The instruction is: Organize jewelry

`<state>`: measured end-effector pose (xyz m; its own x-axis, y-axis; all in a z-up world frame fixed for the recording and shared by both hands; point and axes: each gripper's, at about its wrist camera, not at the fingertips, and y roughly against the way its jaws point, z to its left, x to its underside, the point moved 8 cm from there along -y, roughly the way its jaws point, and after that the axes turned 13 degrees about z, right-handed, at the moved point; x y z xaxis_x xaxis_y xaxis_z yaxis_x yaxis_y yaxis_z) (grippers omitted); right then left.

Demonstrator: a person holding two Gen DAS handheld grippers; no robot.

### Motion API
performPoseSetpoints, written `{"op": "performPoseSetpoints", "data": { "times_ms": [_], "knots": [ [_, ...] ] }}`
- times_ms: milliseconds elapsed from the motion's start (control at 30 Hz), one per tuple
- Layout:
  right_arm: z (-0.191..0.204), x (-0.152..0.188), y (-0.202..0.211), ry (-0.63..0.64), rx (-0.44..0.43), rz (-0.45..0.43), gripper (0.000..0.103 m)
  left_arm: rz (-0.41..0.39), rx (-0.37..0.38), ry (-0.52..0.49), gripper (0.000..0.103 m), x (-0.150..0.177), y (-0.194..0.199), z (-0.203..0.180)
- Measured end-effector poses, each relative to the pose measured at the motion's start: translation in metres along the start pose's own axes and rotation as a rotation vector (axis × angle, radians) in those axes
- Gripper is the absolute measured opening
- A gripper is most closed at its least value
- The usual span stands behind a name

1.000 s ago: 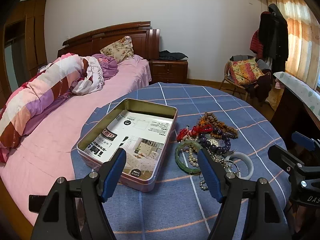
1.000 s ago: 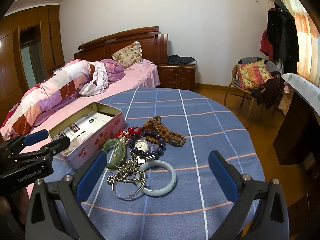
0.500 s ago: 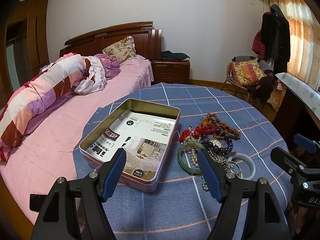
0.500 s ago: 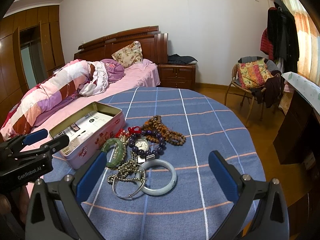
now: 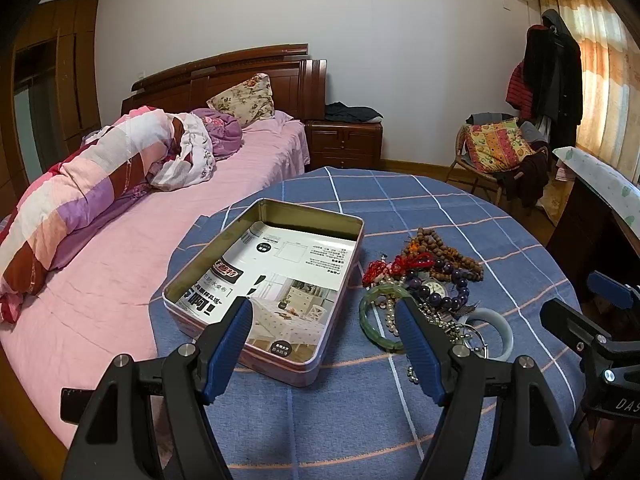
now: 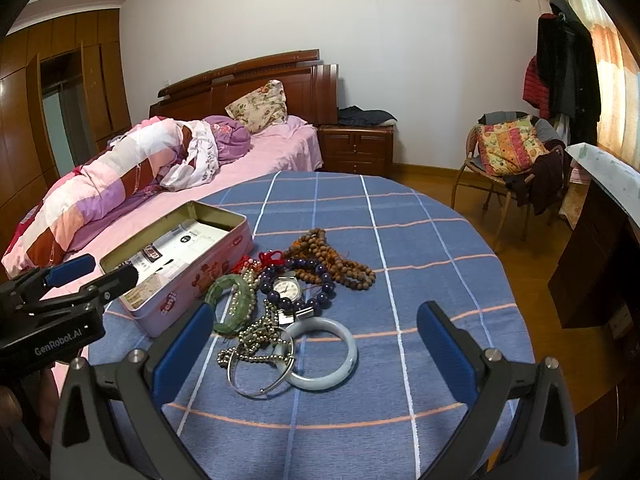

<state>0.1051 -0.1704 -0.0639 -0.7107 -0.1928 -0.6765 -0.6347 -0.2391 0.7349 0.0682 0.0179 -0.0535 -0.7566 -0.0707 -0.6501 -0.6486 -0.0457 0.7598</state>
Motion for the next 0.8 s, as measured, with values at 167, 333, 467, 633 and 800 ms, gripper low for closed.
{"op": "performPoseSetpoints", "data": {
  "times_ms": [167,333,467,633,800],
  "knots": [
    [-0.0007,-0.0013,0.0005,0.000,0.000,0.001,0.103,0.000,-0.002,0.001,0.074,-0.0006,-0.0002,0.0008],
    [0.0015,0.0001,-0.0013,0.001,-0.001,0.004,0.103,-0.002,-0.003,0.002,0.074,-0.0007,0.0003,0.0009],
    [0.0026,-0.0002,-0.0022,0.003,-0.003,0.006,0.103,-0.001,-0.002,0.002,0.074,-0.0005,0.0003,0.0010],
    [0.0018,-0.0009,-0.0019,0.002,-0.003,0.006,0.103,0.000,-0.002,0.001,0.074,-0.0006,0.0001,0.0011],
    [0.0022,0.0008,-0.0030,0.000,-0.002,0.008,0.103,0.000,-0.002,0.002,0.074,-0.0003,0.0000,0.0015]
  ]
}}
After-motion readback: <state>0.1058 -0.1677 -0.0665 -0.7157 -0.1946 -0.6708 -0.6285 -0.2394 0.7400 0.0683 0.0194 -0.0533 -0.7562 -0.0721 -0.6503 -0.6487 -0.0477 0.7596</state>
